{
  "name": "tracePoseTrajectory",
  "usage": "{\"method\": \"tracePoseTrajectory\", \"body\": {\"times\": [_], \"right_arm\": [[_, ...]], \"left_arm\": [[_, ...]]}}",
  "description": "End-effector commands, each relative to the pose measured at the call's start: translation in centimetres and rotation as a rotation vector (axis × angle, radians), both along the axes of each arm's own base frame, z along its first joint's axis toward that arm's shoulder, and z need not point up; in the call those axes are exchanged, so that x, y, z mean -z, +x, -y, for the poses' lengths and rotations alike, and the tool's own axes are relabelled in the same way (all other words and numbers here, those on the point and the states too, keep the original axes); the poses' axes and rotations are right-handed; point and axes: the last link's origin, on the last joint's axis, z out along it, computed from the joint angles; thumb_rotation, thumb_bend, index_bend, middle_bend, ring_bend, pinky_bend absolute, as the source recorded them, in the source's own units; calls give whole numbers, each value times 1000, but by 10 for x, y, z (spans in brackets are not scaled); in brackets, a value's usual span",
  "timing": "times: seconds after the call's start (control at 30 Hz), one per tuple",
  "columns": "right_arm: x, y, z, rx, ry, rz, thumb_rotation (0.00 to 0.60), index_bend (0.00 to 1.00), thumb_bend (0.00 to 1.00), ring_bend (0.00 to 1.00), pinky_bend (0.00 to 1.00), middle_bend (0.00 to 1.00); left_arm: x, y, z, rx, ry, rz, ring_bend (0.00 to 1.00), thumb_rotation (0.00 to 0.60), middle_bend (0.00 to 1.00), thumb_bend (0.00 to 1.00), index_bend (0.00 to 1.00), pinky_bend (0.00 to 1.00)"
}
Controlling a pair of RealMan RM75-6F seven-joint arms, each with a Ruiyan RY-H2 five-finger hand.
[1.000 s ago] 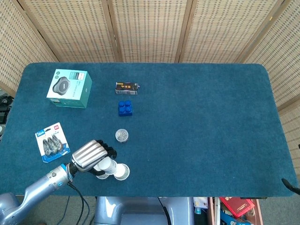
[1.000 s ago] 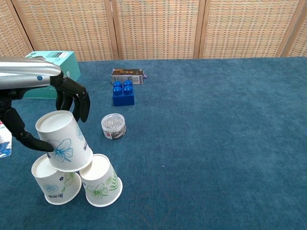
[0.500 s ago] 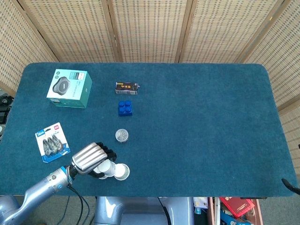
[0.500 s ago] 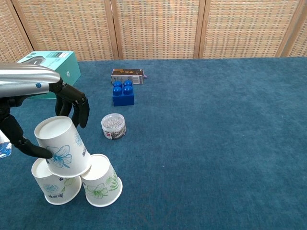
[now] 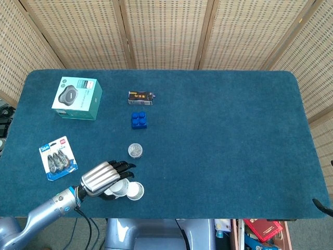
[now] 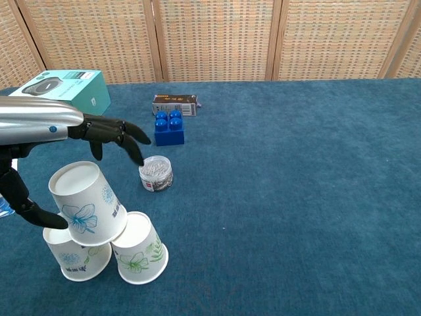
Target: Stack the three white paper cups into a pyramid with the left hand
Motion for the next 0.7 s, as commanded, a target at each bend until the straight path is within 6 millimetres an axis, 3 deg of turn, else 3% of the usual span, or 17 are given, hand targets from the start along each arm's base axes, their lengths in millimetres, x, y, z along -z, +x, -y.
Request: {"method": "tracePoseTrajectory", "body": {"times": [0.03, 0.27, 0.43, 0.47, 0.6, 0.7], "right_arm": [[0, 0, 0, -1, -1, 0, 600, 0, 0, 0, 0, 0], [-2, 1, -1, -2, -4, 4, 600, 0, 0, 0, 0, 0], [-2, 4, -4, -18, -1, 7, 600, 0, 0, 0, 0, 0], [-2, 5, -5, -25, -2, 8, 600, 0, 0, 0, 0, 0], [-2, 8, -7, -39, 0, 12, 600, 0, 0, 0, 0, 0], [-1, 10, -8, -50, 5, 16, 600, 0, 0, 0, 0, 0]], "left_arm": [[-2, 0, 2, -2, -11, 23, 0, 600, 0, 187, 2, 186], [-24, 4, 1, -5, 33, 110, 0, 600, 0, 187, 0, 109], [-72, -6, -4, -60, 226, 236, 0, 600, 0, 188, 0, 15], [-86, -18, -3, -105, 295, 249, 0, 600, 0, 188, 0, 6], [-104, -55, 6, -225, 431, 260, 0, 600, 0, 188, 0, 0], [-113, -102, 21, -381, 548, 265, 0, 600, 0, 188, 0, 0]]}}
